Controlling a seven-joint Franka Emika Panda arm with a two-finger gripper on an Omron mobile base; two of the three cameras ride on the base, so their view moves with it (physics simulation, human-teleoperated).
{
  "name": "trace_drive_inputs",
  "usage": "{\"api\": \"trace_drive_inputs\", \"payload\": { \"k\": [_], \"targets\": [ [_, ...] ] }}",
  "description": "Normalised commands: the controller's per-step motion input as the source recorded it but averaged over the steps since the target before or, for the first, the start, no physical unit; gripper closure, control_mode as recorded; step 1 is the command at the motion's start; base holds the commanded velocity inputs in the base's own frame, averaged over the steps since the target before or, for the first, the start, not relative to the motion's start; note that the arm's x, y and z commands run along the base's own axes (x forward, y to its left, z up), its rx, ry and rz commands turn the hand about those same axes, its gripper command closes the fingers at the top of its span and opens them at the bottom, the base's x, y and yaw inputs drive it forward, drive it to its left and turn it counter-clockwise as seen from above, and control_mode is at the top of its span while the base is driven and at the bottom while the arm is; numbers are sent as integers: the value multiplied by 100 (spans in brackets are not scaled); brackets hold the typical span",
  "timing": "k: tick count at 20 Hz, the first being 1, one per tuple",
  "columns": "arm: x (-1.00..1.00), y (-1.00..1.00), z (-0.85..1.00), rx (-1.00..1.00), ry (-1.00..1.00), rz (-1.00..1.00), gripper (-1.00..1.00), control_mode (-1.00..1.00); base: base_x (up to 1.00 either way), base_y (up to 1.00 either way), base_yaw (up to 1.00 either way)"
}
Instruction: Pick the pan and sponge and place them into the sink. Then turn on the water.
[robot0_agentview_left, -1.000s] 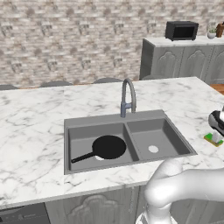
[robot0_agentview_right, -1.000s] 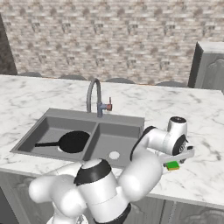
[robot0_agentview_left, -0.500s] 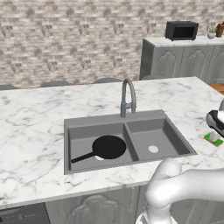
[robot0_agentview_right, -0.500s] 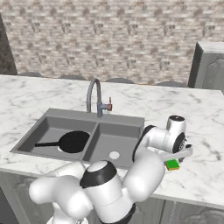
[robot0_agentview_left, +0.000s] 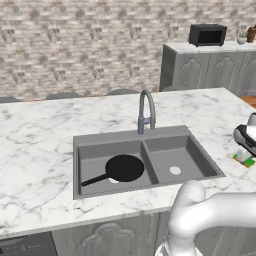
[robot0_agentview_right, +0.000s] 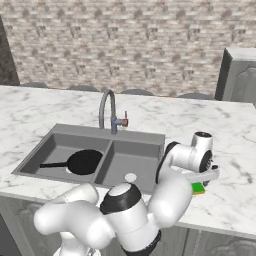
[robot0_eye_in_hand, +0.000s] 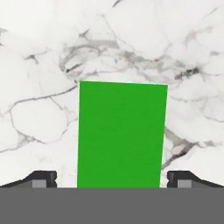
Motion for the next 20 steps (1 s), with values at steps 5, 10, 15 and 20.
{"api": "trace_drive_inputs", "payload": {
  "k": [5,10,15,20],
  "targets": [
    [14,0,-12,3,0,0,-100,-100,0,0,0],
    [28,0,-19,0,-1,0,-100,-100,0,0,0],
    [18,0,-38,0,-1,0,-100,-100,0,0,0],
    [4,0,-35,0,0,0,100,-100,0,0,0]
  ]
}}
